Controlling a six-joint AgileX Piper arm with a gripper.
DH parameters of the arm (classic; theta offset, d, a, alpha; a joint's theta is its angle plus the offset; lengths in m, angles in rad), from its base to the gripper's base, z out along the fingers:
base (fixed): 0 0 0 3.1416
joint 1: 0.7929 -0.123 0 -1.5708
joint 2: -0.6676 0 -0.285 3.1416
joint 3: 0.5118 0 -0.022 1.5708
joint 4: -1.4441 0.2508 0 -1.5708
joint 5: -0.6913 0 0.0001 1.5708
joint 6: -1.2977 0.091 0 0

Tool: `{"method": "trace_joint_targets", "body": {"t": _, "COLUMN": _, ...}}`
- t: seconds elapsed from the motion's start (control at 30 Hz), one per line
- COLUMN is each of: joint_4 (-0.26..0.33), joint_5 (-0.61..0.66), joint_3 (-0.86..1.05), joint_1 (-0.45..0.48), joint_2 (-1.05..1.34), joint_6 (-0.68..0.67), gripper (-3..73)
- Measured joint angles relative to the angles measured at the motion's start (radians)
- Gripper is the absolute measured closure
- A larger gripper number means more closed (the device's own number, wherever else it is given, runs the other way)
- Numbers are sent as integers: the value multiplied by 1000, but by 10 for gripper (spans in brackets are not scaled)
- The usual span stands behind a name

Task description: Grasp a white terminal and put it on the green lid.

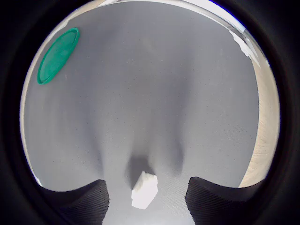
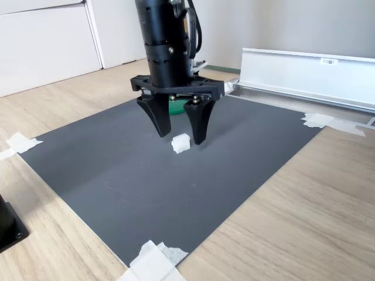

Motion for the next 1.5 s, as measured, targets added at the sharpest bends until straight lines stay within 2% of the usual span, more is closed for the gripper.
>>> {"method": "trace_joint_targets", "body": {"t": 0.17, "joint_4": 5, "joint_5": -8, "joint_3": 0, "joint_1": 0, "joint_2": -23, "joint_6": -12, "gripper": 52}}
{"method": "trace_joint_targets", "body": {"t": 0.27, "joint_4": 13, "joint_5": -8, "joint_3": 0, "joint_1": 0, "joint_2": -24, "joint_6": -26, "gripper": 118}}
{"method": "trace_joint_targets", "body": {"t": 0.6, "joint_4": 36, "joint_5": -21, "joint_3": 0, "joint_1": 0, "joint_2": -35, "joint_6": -34, "gripper": 544}}
{"method": "trace_joint_targets", "body": {"t": 0.67, "joint_4": 38, "joint_5": -25, "joint_3": 0, "joint_1": 0, "joint_2": -35, "joint_6": -34, "gripper": 597}}
{"method": "trace_joint_targets", "body": {"t": 0.87, "joint_4": 68, "joint_5": 20, "joint_3": -34, "joint_1": -42, "joint_2": -23, "joint_6": -51, "gripper": 605}}
{"method": "trace_joint_targets", "body": {"t": 1.1, "joint_4": 111, "joint_5": 99, "joint_3": -194, "joint_1": -198, "joint_2": 0, "joint_6": -60, "gripper": 605}}
{"method": "trace_joint_targets", "body": {"t": 1.27, "joint_4": 118, "joint_5": 118, "joint_3": -325, "joint_1": -286, "joint_2": -53, "joint_6": -47, "gripper": 605}}
{"method": "trace_joint_targets", "body": {"t": 1.5, "joint_4": 127, "joint_5": 124, "joint_3": -426, "joint_1": -330, "joint_2": -178, "joint_6": -23, "gripper": 605}}
